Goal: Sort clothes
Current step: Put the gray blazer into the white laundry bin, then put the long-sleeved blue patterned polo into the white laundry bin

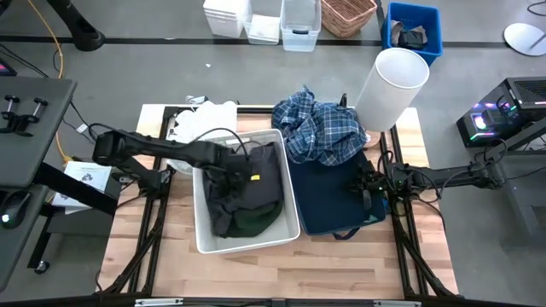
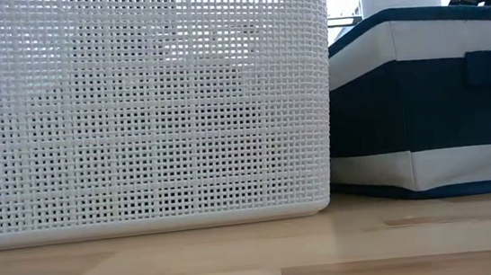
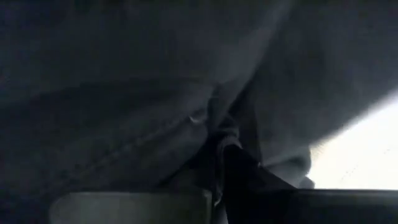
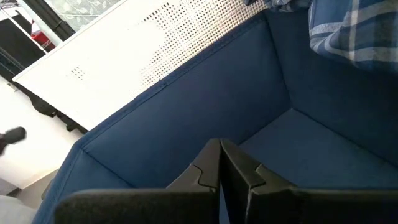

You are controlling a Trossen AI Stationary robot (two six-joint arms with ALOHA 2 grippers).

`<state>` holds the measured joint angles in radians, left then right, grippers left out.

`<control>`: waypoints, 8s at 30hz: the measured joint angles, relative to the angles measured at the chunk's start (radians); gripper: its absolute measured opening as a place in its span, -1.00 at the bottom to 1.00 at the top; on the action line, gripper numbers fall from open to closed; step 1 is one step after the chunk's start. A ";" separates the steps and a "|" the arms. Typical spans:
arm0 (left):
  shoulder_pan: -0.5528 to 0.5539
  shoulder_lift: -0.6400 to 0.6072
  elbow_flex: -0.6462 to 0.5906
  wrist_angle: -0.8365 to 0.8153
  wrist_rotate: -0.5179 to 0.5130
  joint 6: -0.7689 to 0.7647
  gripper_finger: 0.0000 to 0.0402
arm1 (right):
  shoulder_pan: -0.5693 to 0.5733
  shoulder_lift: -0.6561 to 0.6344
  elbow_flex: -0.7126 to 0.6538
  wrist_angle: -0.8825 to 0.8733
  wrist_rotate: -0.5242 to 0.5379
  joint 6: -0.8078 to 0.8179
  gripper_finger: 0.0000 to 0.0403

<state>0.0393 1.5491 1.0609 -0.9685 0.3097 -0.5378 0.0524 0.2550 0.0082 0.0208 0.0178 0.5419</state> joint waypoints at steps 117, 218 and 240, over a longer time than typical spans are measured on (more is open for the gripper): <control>-0.318 -0.848 -0.099 0.748 -0.923 0.199 0.32 | -0.603 1.885 1.733 -1.321 -0.024 -0.286 0.50; -0.318 -0.838 -0.099 0.805 -1.244 0.236 0.32 | -0.053 1.599 2.225 0.135 -0.595 -0.472 -0.94; -0.317 -0.840 -0.099 0.800 -1.329 0.472 0.32 | -0.040 1.670 1.883 -0.758 -0.409 -0.576 -0.94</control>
<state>-0.2775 0.7086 0.9623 -0.1683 -1.0194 -0.0656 0.0121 1.9251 1.8907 -0.7372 -0.3911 -0.0340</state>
